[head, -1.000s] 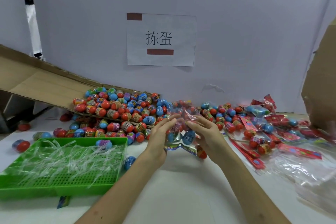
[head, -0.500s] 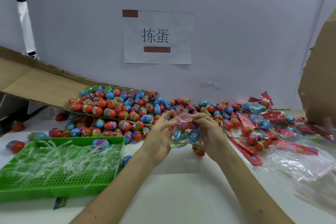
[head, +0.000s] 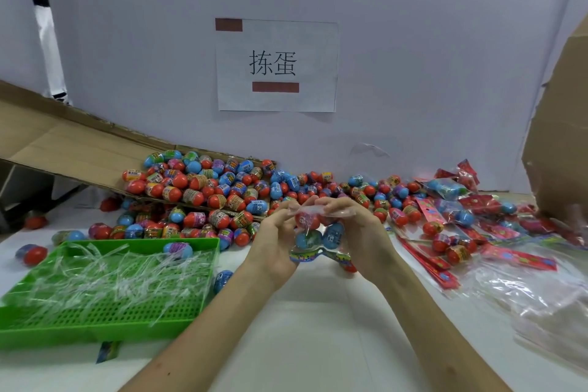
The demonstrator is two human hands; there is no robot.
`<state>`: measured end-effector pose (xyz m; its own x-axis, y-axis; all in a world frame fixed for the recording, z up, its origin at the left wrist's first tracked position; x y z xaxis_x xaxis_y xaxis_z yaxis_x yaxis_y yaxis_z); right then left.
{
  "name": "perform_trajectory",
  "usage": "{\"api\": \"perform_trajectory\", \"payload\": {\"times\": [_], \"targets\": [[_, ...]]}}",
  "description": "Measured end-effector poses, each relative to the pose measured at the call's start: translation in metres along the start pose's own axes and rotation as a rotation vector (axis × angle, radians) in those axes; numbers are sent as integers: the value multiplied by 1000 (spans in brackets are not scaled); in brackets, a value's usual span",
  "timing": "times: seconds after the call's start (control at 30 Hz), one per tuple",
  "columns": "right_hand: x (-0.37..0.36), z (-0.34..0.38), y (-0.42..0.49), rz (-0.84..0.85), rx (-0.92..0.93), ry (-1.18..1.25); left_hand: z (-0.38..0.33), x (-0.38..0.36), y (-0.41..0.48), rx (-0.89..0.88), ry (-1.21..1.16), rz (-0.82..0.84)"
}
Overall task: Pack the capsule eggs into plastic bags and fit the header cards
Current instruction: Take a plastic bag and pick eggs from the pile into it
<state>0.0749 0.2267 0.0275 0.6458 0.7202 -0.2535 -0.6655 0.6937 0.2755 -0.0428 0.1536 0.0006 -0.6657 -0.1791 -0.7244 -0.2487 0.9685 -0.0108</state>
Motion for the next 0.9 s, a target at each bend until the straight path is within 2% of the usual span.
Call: {"api": "perform_trajectory", "payload": {"times": [0.1, 0.27, 0.4, 0.63, 0.9], "targets": [[1, 0, 1, 8, 2, 69, -1, 0, -1, 24, -4, -16], [0, 3, -1, 51, -2, 144, -3, -8, -6, 23, -23, 75], [1, 3, -1, 19, -15, 150, -5, -12, -8, 10, -61, 77], [5, 1, 0, -43, -37, 112, -10, -15, -11, -115, 229, 44], [2, 3, -3, -32, -47, 119, -6, -9, -9, -70, 39, 128]]}}
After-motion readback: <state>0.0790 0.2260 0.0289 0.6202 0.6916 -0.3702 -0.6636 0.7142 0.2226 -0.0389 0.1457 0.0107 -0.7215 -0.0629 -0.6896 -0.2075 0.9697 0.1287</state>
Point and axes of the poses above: each hand's wrist, its own y-axis towards the middle knuckle, its own x-axis out of the back of the hand, z = x × y, the point moved 4 cm from there along y, towards the middle knuckle, and after that the axes turned 2 degrees about y, right-handed, at the moved point
